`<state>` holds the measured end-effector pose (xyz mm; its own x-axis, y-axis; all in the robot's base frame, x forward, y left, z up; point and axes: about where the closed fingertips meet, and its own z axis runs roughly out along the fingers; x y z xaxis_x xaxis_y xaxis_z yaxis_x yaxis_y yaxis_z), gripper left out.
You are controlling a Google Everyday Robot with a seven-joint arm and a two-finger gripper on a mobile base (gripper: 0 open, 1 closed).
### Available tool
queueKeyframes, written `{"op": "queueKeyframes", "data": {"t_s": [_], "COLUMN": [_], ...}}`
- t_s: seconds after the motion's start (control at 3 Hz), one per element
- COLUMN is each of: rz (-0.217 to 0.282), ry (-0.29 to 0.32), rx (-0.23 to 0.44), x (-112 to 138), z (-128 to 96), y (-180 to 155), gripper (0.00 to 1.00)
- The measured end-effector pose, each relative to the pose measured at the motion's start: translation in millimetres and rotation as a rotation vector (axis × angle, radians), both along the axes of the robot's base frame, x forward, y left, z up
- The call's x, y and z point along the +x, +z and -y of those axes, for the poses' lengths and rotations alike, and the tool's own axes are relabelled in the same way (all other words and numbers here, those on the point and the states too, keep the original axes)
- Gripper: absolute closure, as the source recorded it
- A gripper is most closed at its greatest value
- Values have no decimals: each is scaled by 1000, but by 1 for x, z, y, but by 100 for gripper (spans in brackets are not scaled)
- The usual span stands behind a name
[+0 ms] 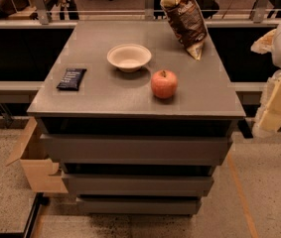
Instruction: Open top drawer
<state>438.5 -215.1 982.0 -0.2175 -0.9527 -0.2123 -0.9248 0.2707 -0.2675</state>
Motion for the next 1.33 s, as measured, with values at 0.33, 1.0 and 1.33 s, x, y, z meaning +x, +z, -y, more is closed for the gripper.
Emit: {"op": "queueKeyframes", "data": {"t_s": [0.33, 1.0, 1.33], "rz": [0, -33, -74], "ry": [0, 92, 183], "rx": [0, 11, -9], "x": [0, -17, -31], "z": [0, -4, -13], "y": [0, -42, -83], "gripper": [0, 0, 0]}}
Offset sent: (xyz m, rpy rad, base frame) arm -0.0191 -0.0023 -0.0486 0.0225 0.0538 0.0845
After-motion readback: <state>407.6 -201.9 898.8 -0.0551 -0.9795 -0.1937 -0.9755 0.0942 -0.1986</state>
